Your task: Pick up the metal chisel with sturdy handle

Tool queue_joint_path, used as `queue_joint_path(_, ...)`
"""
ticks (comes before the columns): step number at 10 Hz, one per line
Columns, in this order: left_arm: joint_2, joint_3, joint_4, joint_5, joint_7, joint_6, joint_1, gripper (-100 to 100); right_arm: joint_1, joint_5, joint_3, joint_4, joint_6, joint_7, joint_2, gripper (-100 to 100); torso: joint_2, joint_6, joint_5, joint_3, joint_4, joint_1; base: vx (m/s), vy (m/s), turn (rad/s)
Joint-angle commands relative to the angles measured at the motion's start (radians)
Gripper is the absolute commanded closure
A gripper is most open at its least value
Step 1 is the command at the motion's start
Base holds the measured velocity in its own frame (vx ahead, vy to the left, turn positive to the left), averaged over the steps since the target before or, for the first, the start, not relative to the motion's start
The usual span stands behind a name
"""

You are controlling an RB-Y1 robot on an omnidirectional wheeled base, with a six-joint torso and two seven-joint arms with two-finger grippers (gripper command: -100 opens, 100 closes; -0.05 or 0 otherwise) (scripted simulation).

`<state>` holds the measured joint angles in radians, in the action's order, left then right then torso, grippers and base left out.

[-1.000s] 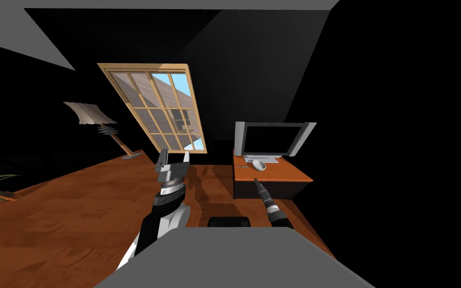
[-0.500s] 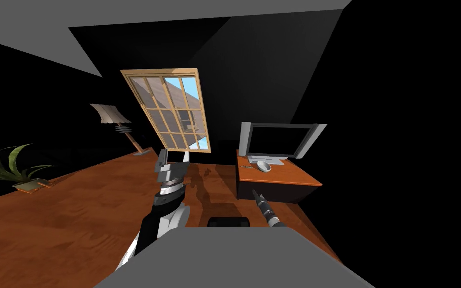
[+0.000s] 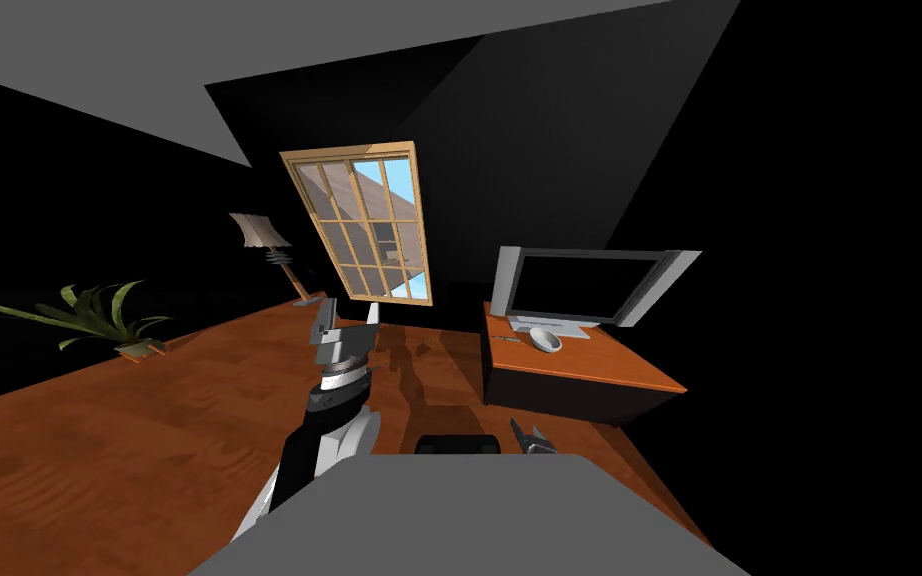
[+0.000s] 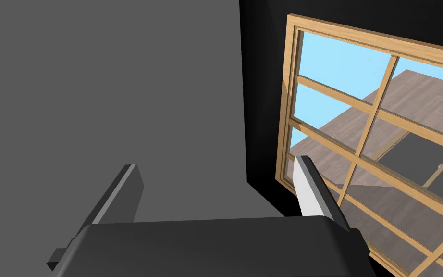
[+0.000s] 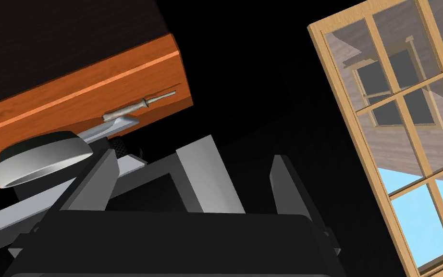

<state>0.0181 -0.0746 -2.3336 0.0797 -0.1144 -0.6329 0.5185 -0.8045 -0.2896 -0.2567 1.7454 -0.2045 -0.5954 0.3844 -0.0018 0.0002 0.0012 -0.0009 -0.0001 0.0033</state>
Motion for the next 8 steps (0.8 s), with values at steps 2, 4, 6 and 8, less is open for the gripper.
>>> queue_joint_path(2,0.0,0.0,0.0,0.0,0.0,0.0,0.0,0,-0.021,-0.037,-0.018,-0.051,0.026,-0.055,0.035,-100,-0.001,0.0,0.0,0.0,0.0,0.001,0.064,0.09,0.117)
queue_joint_path(4,0.0,0.0,0.0,0.0,0.0,0.0,0.0,0,-0.04,-0.07,-0.03,-0.097,0.04,-0.099,0.067,-100,-0.001,0.0,0.0,0.0,0.0,0.0,0.072,0.076,0.115)
queue_joint_path(6,0.0,0.0,0.0,0.0,0.0,0.0,0.0,0,-0.057,-0.103,-0.042,-0.143,0.052,-0.143,0.099,-100,-0.002,0.0,0.0,-0.001,0.0,-0.001,0.108,0.057,0.099)
queue_joint_path(8,0.0,0.0,0.0,0.0,0.0,0.0,0.0,0,-0.072,-0.136,-0.054,-0.189,0.064,-0.186,0.131,-100,-0.005,0.0,0.0,-0.003,-0.001,0.0,0.129,0.076,0.11)
